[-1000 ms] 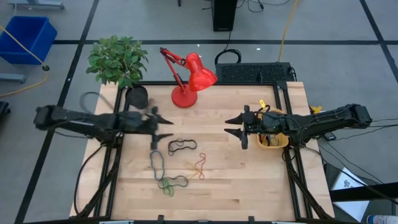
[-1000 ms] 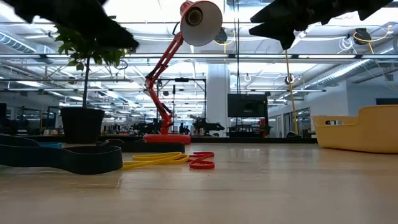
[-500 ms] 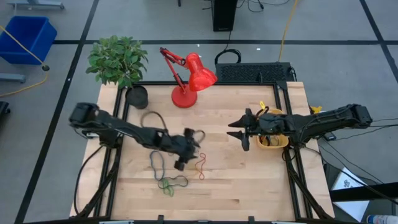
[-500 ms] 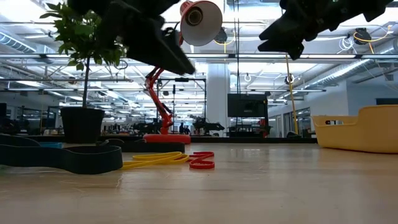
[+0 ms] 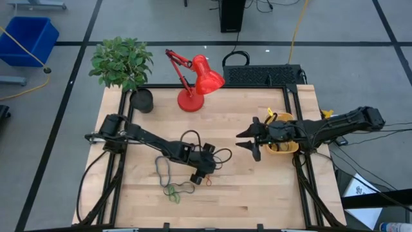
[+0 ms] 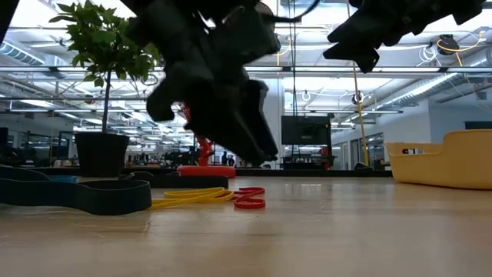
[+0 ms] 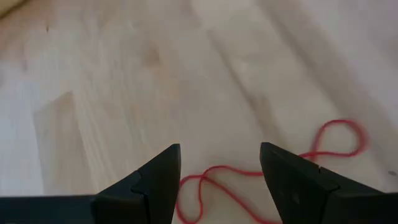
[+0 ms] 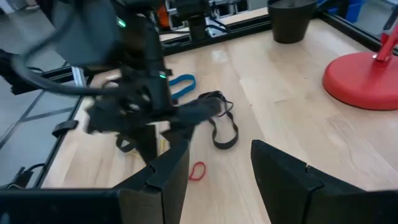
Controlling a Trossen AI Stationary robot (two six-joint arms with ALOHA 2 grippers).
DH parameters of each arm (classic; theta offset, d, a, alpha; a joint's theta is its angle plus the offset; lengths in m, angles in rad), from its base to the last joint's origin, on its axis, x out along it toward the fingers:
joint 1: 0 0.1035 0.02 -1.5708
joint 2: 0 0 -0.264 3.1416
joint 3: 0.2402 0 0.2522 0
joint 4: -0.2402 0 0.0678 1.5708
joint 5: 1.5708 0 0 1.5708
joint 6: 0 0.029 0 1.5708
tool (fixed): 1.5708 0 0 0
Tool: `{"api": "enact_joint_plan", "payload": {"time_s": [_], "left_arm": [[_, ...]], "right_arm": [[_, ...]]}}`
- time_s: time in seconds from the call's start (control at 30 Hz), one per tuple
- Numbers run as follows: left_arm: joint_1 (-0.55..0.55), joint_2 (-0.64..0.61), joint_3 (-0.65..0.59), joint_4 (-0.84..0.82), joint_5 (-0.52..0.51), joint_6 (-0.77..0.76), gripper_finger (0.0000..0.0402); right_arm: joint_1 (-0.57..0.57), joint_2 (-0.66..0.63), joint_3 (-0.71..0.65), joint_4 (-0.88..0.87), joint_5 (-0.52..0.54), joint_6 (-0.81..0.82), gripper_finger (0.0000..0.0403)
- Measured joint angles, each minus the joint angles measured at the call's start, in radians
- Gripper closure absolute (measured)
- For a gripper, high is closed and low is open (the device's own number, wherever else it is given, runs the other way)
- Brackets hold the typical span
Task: Pick and place rubber bands into bin
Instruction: Put the red rubber band into the yellow bin
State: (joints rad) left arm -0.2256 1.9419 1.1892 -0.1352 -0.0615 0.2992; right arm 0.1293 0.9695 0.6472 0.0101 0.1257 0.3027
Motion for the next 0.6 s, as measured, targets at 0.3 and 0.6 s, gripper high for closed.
{"api": "enact_joint_plan", "payload": {"time_s": [0.3, 0.6], "left_arm": [[0.031, 0.019, 0.000, -0.067, -0.025, -0.149, 0.0174], [0.034, 0.060, 0.002, -0.066, 0.061, -0.195, 0.0174]], "right_arm": [[0.010, 0.000, 0.000, -0.013, 0.001, -0.002, 0.0236], [0.010, 0.000, 0.000, -0.017, 0.003, -0.032, 0.0236]]}}
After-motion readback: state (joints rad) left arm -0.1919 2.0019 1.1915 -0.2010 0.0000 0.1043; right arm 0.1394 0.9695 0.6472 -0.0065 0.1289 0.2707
